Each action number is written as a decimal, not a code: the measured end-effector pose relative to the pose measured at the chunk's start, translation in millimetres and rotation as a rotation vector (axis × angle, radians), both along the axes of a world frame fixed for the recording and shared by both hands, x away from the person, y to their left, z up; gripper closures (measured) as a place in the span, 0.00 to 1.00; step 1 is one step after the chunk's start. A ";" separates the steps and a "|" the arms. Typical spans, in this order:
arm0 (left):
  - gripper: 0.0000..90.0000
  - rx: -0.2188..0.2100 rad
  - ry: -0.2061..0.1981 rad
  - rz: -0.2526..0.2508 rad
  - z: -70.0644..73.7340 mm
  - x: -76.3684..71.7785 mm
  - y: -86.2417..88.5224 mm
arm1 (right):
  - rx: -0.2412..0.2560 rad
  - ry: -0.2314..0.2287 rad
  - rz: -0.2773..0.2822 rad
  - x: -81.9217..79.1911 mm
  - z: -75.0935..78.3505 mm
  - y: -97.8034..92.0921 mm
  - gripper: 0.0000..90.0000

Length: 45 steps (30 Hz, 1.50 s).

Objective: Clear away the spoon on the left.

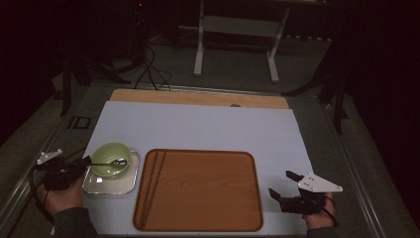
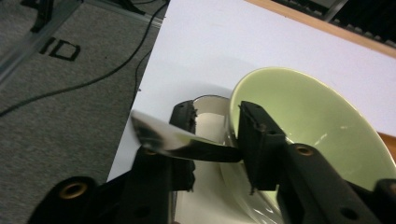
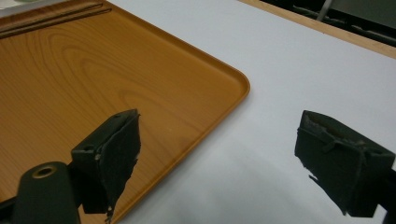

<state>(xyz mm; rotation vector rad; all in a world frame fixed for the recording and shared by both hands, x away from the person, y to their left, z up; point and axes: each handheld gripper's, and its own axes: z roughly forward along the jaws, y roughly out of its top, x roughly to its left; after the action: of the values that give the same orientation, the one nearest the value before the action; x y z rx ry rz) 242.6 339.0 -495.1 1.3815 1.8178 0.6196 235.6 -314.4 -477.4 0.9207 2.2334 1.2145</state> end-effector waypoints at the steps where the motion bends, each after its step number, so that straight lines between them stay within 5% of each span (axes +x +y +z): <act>1: 0.77 0.004 -0.003 -0.001 0.8 -0.4 -0.3 | 0.000 -0.001 0.000 0.0 0.1 -0.2 0.16; 14: 0.81 0.071 -0.080 -0.010 23.5 -4.3 -16.2 | 0.002 0.004 -0.004 -0.2 0.3 -0.7 0.16; 25: 0.80 0.119 -0.064 -0.010 27.1 18.8 -35.8 | 0.002 0.007 -0.009 -0.1 0.0 -0.9 0.16; 35: 0.80 0.154 -0.016 -0.019 15.8 30.8 -53.1 | 0.004 0.006 -0.008 -0.2 0.3 -1.6 0.16; 39: 0.89 0.177 0.002 -0.035 13.8 32.6 -57.6 | 0.005 0.007 -0.009 -0.1 0.2 -1.6 0.16; 45: 0.96 0.167 -0.031 -0.074 16.4 29.4 -58.6 | 0.004 0.009 -0.008 -0.1 0.1 -1.3 0.16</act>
<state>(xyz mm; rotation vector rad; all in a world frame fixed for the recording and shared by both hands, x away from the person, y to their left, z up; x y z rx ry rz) 272.0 280.3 -478.7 1.5330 1.7140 0.7633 235.5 -315.7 -477.2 0.9371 2.2330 1.2140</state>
